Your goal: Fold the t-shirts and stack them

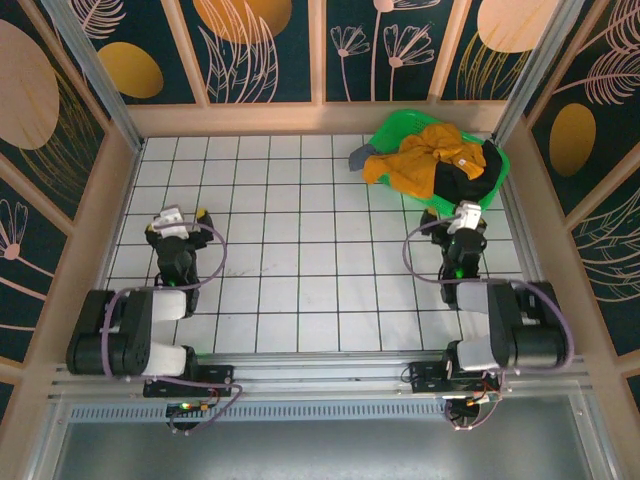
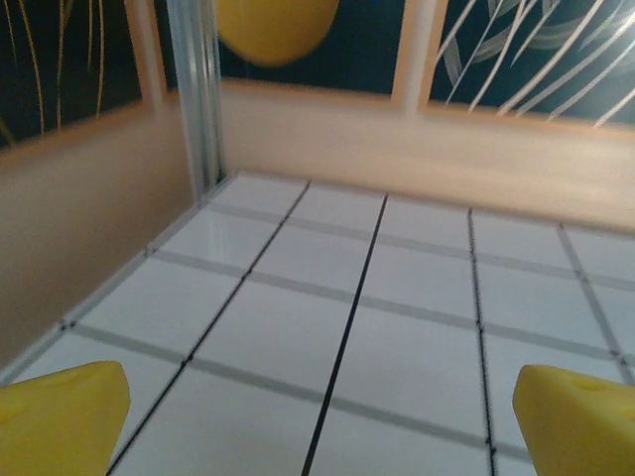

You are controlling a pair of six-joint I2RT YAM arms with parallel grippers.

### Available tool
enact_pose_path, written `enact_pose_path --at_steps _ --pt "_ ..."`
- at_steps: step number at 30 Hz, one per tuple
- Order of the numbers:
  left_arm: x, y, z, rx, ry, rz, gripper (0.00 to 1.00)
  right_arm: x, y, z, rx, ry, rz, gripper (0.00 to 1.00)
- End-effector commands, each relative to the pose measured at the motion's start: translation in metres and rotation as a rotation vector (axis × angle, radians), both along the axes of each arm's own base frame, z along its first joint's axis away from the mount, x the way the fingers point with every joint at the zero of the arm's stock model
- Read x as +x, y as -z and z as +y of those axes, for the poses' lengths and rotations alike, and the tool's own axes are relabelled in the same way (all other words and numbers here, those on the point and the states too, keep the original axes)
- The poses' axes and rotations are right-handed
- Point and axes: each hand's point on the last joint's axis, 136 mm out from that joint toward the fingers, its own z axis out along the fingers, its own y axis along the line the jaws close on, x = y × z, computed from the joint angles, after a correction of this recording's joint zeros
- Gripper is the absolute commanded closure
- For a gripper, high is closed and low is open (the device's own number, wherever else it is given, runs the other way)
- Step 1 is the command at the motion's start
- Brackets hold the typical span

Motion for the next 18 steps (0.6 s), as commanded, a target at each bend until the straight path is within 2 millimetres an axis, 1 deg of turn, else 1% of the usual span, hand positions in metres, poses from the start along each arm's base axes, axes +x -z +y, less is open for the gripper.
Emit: enact_pose_path --at_steps 1,2,3,4,5,6,7,8,9,10,12,13,15,18 --pt "0.0 -0.07 0.008 -0.011 -0.094 -0.128 0.01 0.006 -0.084 -0.026 0.201 0.197 -0.095 0.01" --pt "0.003 -0.081 0.018 -0.116 -0.162 -0.123 0.01 0.013 -0.094 -0.03 0.316 0.202 -0.029 0.01" --pt "0.008 -0.084 0.026 -0.243 -0.237 -0.057 0.01 0.015 -0.094 -0.039 0.432 0.255 0.067 0.01" --pt "0.014 -0.089 0.027 -0.323 -0.275 0.019 0.01 0.026 -0.1 -0.037 0.483 0.213 0.103 0.01" --pt "0.02 -0.093 0.028 -0.395 -0.31 0.039 0.01 0.038 -0.107 -0.034 0.496 0.142 0.13 0.01" --pt "0.032 -0.098 0.023 -0.444 -0.285 0.052 0.01 0.049 -0.11 -0.036 0.497 0.145 0.173 0.01" --pt "0.048 -0.103 0.012 -0.475 -0.221 0.077 0.01 0.059 -0.113 -0.04 0.479 0.192 0.22 0.04" --pt "0.062 -0.109 0.0 -0.494 -0.158 0.098 0.01 0.069 -0.112 -0.044 0.46 0.226 0.269 0.09" --pt "0.077 -0.114 -0.019 -0.53 -0.061 0.128 0.01 0.077 -0.109 -0.047 0.455 0.248 0.311 0.14" --pt "0.089 -0.114 -0.033 -0.563 0.002 0.156 0.01 0.083 -0.107 -0.049 0.455 0.266 0.344 0.16" --pt "0.108 -0.118 -0.066 -0.609 0.127 0.204 0.01 0.099 -0.093 -0.053 0.457 0.297 0.45 0.18" --pt "0.113 -0.118 -0.08 -0.609 0.161 0.231 0.02 0.104 -0.083 -0.053 0.458 0.301 0.497 0.2" --pt "0.118 -0.124 -0.114 -0.58 0.257 0.272 0.05 0.117 -0.07 -0.052 0.472 0.293 0.545 0.22" --pt "0.114 -0.123 -0.155 -0.56 0.359 0.311 0.1 0.135 -0.049 -0.046 0.511 0.259 0.595 0.22"
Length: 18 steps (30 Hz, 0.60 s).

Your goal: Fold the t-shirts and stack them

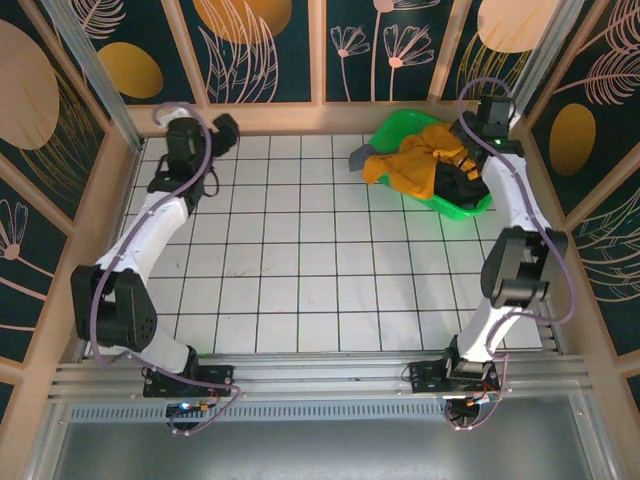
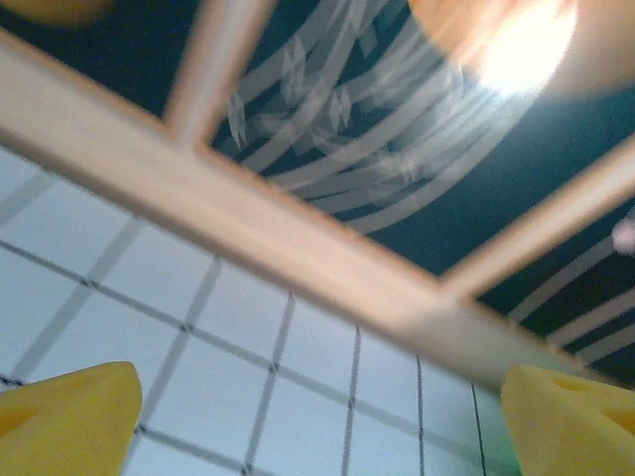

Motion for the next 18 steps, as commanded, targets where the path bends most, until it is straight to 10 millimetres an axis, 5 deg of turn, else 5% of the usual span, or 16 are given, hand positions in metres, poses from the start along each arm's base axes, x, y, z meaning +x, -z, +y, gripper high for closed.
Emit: enact_pose_path --at_steps 1,6,13,18 --pt "-0.016 0.0 -0.055 -0.04 0.186 0.063 0.12 -0.007 0.032 0.006 0.088 -0.024 0.155 0.23" --pt "-0.031 0.013 -0.088 -0.067 0.262 0.095 0.18 0.017 0.067 0.012 0.142 -0.039 0.214 0.25" --pt "-0.043 0.015 -0.093 -0.072 0.278 0.104 0.21 0.041 0.078 0.009 0.145 -0.033 0.2 0.29" --pt "-0.046 0.012 -0.091 -0.06 0.277 0.1 0.25 0.05 0.082 0.016 0.17 -0.067 0.197 0.5"
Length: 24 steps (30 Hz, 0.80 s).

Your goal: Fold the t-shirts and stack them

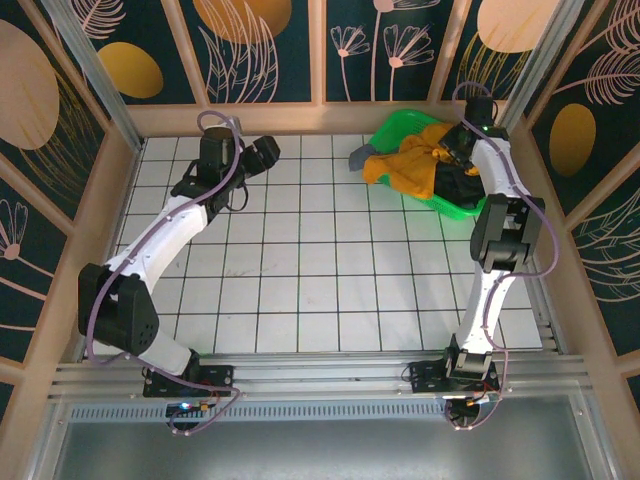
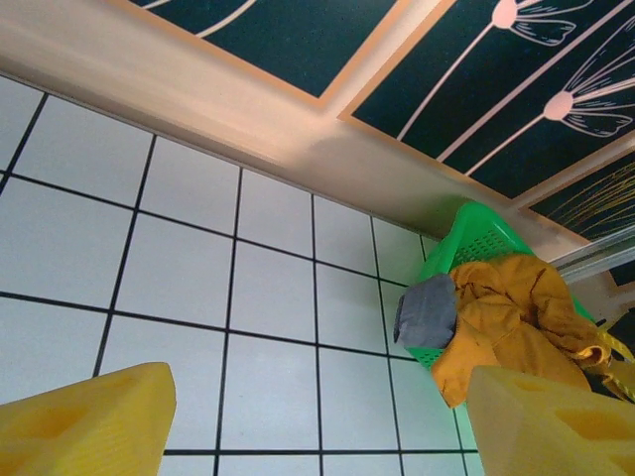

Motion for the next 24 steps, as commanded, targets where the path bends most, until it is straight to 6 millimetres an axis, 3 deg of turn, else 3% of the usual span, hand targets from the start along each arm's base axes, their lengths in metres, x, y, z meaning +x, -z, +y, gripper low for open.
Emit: enact_pose_path --at_steps 1,4,6,10,16,20,24 --pt "-0.009 -0.004 0.001 0.001 0.008 -0.001 0.26 0.006 -0.001 0.002 0.034 -0.007 -0.007 0.6" --pt "-0.01 -0.003 -0.001 0.003 0.016 0.002 0.29 0.007 -0.011 0.002 0.031 -0.013 -0.033 0.84" --pt "-0.01 -0.003 -0.001 0.004 0.021 0.001 0.33 0.007 -0.028 0.002 0.017 -0.013 -0.075 0.96" --pt "-0.01 -0.006 0.0 0.01 0.019 -0.005 0.41 0.005 -0.079 -0.004 -0.031 0.005 -0.195 1.0" --pt "-0.009 -0.015 0.007 0.025 -0.02 -0.023 0.5 -0.009 -0.205 0.019 -0.12 -0.056 -0.506 1.0" --pt "-0.007 -0.022 0.015 0.038 -0.06 -0.034 0.55 -0.031 -0.282 0.052 -0.173 -0.123 -0.685 1.0" --pt "-0.008 -0.031 0.021 0.044 -0.096 -0.046 0.55 -0.068 -0.353 0.094 -0.204 -0.226 -0.9 1.0"
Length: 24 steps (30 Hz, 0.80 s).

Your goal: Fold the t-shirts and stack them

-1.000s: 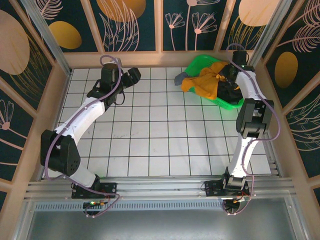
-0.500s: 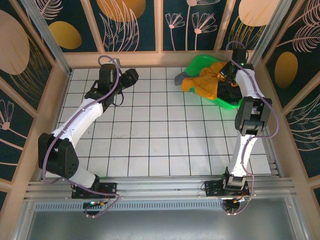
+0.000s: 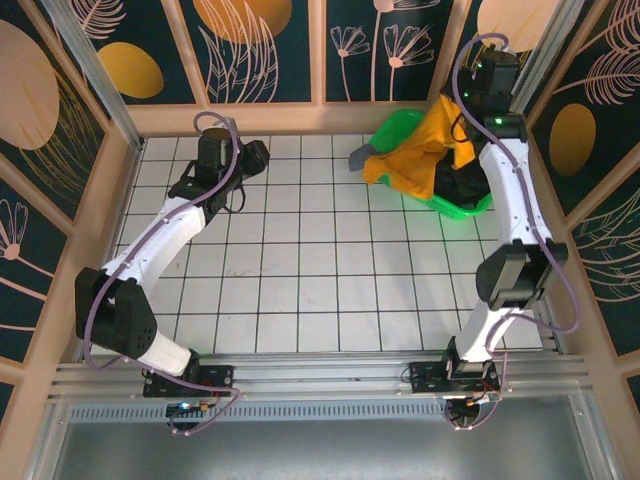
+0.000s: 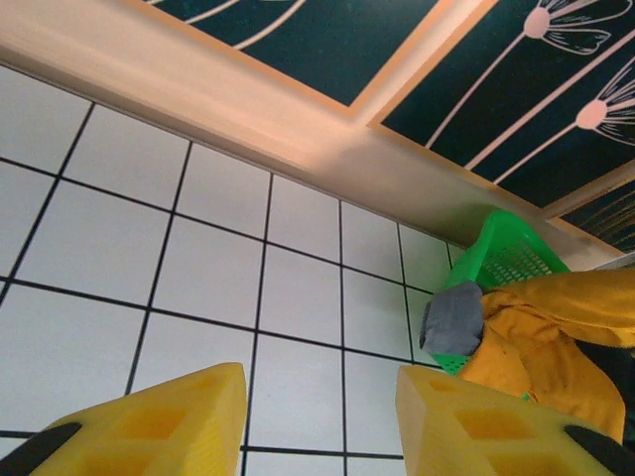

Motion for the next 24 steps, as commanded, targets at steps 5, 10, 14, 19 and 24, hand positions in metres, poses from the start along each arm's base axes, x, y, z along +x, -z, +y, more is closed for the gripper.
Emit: enact_pose_path --at_steps 5,10,14,19,24 --pt "-0.012 -0.048 0.02 0.003 -0.092 -0.088 0.55 -0.08 -0.14 0.089 -0.108 -0.264 -0.439 1.0" --pt "-0.029 -0.074 0.046 0.014 -0.193 -0.138 0.55 -0.1 -0.106 0.2 -0.108 -0.585 -0.35 1.0" --pt "-0.055 -0.1 0.08 0.033 -0.335 -0.186 0.54 -0.121 -0.026 0.313 -0.086 -0.846 -0.19 1.0" --pt "-0.093 -0.107 0.122 0.074 -0.502 -0.198 0.52 -0.17 0.087 0.459 -0.019 -1.251 0.108 0.87" --pt "-0.113 -0.082 0.132 0.125 -0.517 -0.123 0.47 -0.179 0.113 0.491 0.026 -1.29 0.212 0.39"
